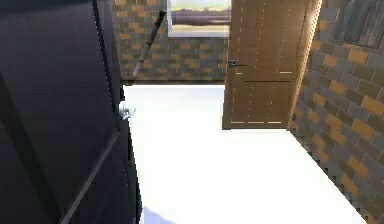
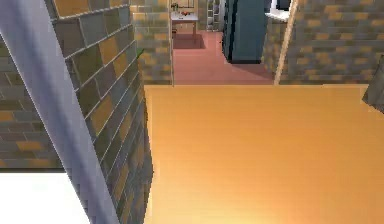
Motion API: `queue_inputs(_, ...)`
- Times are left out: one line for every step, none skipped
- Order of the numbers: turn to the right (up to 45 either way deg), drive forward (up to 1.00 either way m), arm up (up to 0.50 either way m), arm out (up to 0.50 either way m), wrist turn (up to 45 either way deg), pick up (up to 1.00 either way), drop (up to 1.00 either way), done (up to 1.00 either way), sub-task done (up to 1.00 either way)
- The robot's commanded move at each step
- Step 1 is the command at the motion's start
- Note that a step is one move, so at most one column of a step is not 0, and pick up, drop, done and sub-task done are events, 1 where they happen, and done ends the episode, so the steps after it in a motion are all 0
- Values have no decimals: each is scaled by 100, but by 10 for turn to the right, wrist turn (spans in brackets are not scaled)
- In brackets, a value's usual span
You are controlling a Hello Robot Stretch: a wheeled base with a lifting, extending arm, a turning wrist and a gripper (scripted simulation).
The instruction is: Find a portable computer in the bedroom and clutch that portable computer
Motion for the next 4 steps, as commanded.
queue_inputs(0,100,0,0,0,0,0,0,0)
queue_inputs(90,0,0,0,0,0,0,0,0)
queue_inputs(0,30,0,0,0,0,0,0,0)
queue_inputs(-450,0,0,0,0,0,0,0,0)
